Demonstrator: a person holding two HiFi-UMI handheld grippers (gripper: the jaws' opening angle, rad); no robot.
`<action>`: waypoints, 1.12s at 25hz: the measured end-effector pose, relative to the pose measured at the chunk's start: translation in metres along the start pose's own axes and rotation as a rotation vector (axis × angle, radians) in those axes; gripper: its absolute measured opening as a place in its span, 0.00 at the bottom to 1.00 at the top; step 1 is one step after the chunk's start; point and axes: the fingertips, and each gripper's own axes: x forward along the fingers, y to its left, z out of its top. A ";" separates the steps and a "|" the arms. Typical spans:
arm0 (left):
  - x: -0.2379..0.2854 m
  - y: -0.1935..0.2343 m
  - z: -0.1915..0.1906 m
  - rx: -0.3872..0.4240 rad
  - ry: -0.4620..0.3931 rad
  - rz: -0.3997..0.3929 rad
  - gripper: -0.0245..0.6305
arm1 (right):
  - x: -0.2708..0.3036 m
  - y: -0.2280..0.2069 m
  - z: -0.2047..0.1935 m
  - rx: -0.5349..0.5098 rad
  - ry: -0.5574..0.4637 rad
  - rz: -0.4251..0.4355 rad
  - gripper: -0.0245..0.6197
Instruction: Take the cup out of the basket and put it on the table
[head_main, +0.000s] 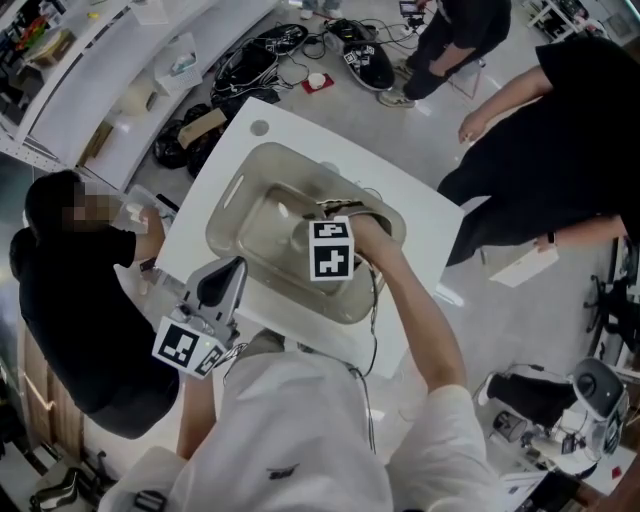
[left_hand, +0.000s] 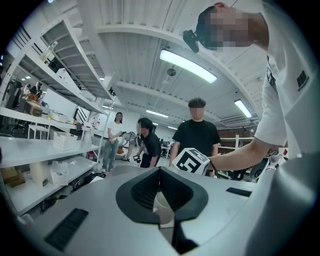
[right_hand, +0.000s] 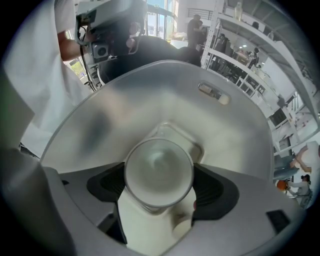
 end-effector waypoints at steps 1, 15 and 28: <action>0.000 -0.001 0.000 0.001 0.000 -0.003 0.05 | -0.003 0.000 0.001 -0.002 -0.003 -0.003 0.66; 0.001 -0.011 0.004 0.006 0.003 -0.030 0.05 | -0.050 0.005 0.010 -0.016 -0.023 -0.043 0.66; 0.004 -0.025 0.005 0.017 0.003 -0.078 0.05 | -0.095 0.014 0.008 -0.001 -0.036 -0.098 0.66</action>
